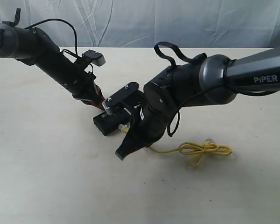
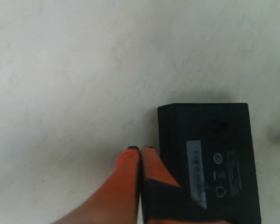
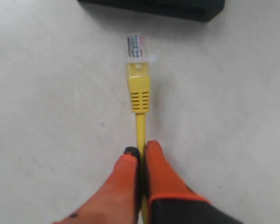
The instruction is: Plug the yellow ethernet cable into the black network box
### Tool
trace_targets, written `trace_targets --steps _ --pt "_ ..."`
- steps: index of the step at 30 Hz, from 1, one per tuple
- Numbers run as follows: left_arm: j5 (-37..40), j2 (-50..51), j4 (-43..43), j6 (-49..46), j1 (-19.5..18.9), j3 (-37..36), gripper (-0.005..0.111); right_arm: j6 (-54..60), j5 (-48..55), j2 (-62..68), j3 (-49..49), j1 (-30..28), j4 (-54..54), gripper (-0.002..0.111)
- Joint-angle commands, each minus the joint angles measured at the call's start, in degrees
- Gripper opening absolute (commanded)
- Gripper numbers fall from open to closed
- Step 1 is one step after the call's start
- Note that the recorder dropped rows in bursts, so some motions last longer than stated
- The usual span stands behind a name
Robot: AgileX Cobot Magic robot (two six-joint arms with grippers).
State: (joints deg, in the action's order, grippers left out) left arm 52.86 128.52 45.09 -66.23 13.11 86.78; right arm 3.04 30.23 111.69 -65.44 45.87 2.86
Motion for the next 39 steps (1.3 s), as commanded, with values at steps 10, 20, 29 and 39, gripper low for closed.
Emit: trace_targets --steps 10,20,29,39 --pt "2.9 0.7 1.2 -0.1 0.2 0.2 0.0 -0.2 -2.5 4.2 -2.4 0.1 0.9 -0.001" --pt "3.0 0.7 1.1 -0.1 0.2 0.2 0.0 -4.9 -3.9 4.2 -2.4 0.1 5.3 -0.001" --pt "3.7 0.7 0.8 -0.1 0.2 0.2 0.0 -8.0 -4.2 4.8 -2.4 0.1 8.6 -0.001" --pt "4.0 0.7 0.8 0.2 0.2 0.2 0.0 -8.0 -5.8 6.0 -2.4 0.2 7.7 -0.001"
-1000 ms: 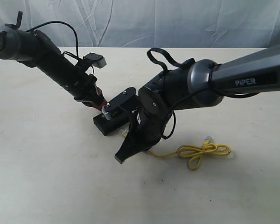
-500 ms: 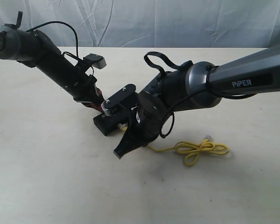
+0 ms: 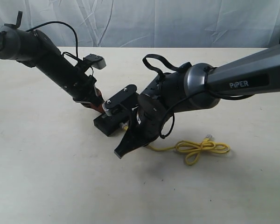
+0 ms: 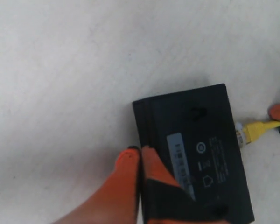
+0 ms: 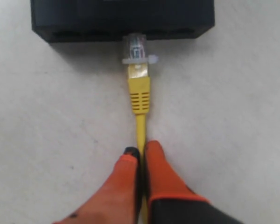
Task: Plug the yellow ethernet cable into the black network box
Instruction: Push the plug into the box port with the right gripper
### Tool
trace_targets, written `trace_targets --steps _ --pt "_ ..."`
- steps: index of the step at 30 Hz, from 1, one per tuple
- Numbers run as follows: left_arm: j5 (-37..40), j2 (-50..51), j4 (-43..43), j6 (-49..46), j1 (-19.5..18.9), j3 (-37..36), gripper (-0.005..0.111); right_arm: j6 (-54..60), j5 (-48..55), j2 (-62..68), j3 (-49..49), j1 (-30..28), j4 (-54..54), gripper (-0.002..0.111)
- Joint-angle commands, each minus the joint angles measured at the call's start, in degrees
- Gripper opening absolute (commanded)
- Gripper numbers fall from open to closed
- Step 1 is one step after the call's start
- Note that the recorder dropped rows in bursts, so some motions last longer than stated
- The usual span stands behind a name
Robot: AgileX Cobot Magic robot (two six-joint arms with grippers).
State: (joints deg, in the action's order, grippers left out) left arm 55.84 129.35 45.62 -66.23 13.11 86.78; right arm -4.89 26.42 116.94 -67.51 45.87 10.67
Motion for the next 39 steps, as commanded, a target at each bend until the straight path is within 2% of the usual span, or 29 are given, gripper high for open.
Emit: trace_targets --steps 1,19,25,39 --pt "1.0 -0.1 0.2 0.2 0.2 0.2 0.0 -0.1 -2.0 0.8 -0.3 0.2 -0.2 -0.001" --pt "1.0 -0.1 0.2 0.6 0.1 0.2 0.0 4.4 -1.6 -1.4 -0.3 0.6 -0.6 -0.001" --pt "0.5 -0.1 0.2 0.7 0.1 0.2 0.0 5.3 2.4 -1.4 -0.3 0.6 0.5 -0.001" --pt "0.2 -0.1 -0.5 0.7 0.1 0.2 0.0 4.9 -1.4 -1.4 -0.3 0.6 0.9 -0.001"
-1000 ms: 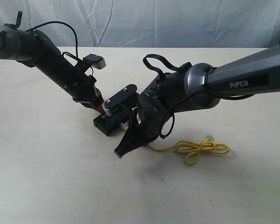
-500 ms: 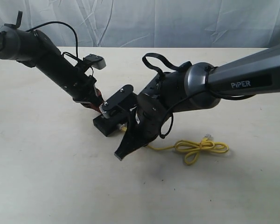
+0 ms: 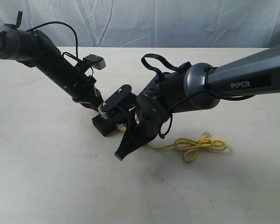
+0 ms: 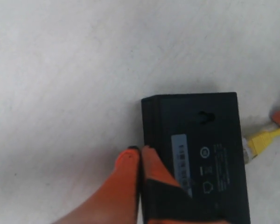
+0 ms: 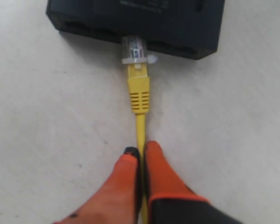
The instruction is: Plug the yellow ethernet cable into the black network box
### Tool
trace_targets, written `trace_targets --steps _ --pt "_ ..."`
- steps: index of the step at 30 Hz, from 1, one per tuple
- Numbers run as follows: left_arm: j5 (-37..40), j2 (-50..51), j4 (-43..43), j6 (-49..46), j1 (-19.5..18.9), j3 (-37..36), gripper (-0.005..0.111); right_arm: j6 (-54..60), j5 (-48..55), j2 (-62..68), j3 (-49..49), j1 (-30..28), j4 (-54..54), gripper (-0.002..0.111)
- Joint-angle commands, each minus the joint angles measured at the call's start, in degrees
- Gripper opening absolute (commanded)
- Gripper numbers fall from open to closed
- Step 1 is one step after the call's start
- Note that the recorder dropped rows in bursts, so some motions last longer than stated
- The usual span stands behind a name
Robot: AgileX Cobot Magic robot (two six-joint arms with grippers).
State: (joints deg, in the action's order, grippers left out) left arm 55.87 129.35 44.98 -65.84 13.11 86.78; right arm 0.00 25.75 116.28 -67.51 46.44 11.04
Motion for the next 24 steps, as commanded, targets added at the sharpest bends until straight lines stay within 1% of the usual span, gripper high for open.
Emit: trace_targets --steps 1,4,8,11,15,20,22,24 --pt "0.4 -0.1 0.0 0.3 0.1 0.2 0.0 0.0 -0.3 -0.7 -0.3 0.0 0.5 -0.001" --pt "0.9 -0.1 0.0 0.3 0.1 0.2 0.0 -2.8 0.2 -0.7 -0.3 0.0 0.7 -0.001" --pt "2.3 -0.1 0.0 0.3 0.1 0.2 0.0 -10.3 0.2 -0.7 -0.3 0.0 3.7 -0.001" --pt "2.5 -0.1 0.0 0.4 0.1 0.2 0.0 -10.7 -1.0 -0.7 -0.3 0.0 4.0 -0.001" --pt "3.4 -0.1 0.0 0.4 0.1 0.2 0.0 -9.5 -6.2 -0.7 -0.3 0.0 4.0 -0.001" --pt "3.6 -0.1 0.0 0.2 0.1 0.2 0.0 -9.5 -7.1 -0.7 -0.3 0.0 4.0 -0.001" --pt "3.5 -0.1 -0.1 0.2 0.0 0.2 0.0 -9.5 -7.0 -0.7 -0.3 0.0 4.0 0.005" --pt "2.8 -0.4 -1.1 0.5 0.0 0.2 0.0 -9.5 -6.8 -0.7 -0.3 0.0 4.0 0.016"
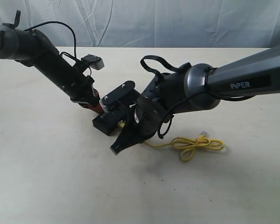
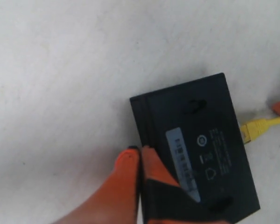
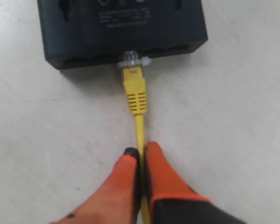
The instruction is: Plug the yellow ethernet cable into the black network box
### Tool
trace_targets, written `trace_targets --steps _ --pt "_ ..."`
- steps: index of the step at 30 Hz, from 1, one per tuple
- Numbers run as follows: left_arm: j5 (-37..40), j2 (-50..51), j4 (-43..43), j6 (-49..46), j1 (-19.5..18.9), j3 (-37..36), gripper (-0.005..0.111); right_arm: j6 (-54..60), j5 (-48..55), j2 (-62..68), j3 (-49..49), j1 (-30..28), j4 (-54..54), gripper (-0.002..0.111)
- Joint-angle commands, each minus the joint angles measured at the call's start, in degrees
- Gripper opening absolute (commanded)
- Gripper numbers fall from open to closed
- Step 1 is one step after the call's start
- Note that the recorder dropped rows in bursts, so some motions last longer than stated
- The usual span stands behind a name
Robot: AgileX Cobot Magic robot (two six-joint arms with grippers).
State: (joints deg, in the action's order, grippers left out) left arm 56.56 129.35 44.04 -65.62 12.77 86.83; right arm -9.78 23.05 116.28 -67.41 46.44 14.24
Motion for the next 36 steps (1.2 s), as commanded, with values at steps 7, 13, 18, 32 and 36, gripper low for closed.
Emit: trace_targets --steps 7,13,18,32,36 --pt "-6.2 -5.1 -11.7 16.0 -1.8 0.2 0.0 -1.0 1.1 -3.1 -0.4 -0.8 -3.2 0.042" --pt "-5.3 -14.8 -15.0 28.7 -6.0 -0.5 0.0 -1.3 7.3 -12.1 -0.4 -7.7 -16.2 0.012" --pt "-11.2 -28.8 -16.4 30.4 -7.2 -7.8 0.0 1.5 10.6 -20.2 2.3 -16.3 -22.7 0.0" --pt "-34.3 -73.2 -17.2 32.4 -7.2 -40.2 0.0 3.8 7.4 -55.2 26.4 -33.2 -20.0 0.0" --pt "-35.1 -81.5 -17.9 32.4 -7.2 -47.1 0.0 3.8 2.6 -66.3 33.5 -33.1 -18.5 0.0"
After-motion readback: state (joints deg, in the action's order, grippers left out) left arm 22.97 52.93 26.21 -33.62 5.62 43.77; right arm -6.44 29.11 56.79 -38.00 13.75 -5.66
